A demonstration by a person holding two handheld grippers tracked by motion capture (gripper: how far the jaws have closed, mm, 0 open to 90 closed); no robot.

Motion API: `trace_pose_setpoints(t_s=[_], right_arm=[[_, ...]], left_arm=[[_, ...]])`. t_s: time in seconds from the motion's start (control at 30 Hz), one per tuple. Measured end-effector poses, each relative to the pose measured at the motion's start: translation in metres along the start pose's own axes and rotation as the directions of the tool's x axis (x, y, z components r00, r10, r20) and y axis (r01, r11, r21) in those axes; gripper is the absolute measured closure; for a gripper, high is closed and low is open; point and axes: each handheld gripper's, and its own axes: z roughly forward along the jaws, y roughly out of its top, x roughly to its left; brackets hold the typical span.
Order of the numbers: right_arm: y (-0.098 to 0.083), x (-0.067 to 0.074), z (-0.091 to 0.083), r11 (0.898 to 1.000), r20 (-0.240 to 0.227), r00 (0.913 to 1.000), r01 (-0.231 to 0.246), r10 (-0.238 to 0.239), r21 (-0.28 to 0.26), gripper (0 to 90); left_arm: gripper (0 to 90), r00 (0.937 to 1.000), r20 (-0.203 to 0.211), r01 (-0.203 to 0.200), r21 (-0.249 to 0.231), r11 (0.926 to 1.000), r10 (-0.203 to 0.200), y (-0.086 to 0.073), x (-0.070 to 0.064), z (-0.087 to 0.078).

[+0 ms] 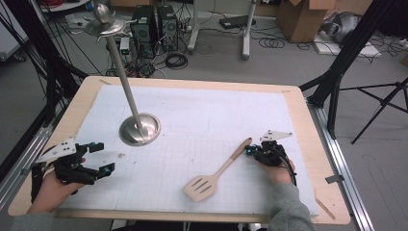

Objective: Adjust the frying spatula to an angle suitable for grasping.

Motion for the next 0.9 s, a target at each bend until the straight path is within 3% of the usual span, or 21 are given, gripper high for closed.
trace_pose_setpoints(t_s=[0.47, 0.9], right_arm=[[0.023, 0.006, 0.03, 1.0, -0.016, 0.9999, 0.006, -0.006, -0.017, 90.0], [0.042, 0.019, 0.057, 0.998, -0.033, 0.9982, 0.049, -0.05, -0.024, 90.0]], left_arm=[[4.4, 0.9992, -0.038, 0.012, 0.005, 0.9999, -0.012, -0.009, -0.004, -0.018], [4.5, 0.9975, -0.068, 0.019, 0.013, 0.9997, -0.018, -0.015, -0.008, -0.033]])
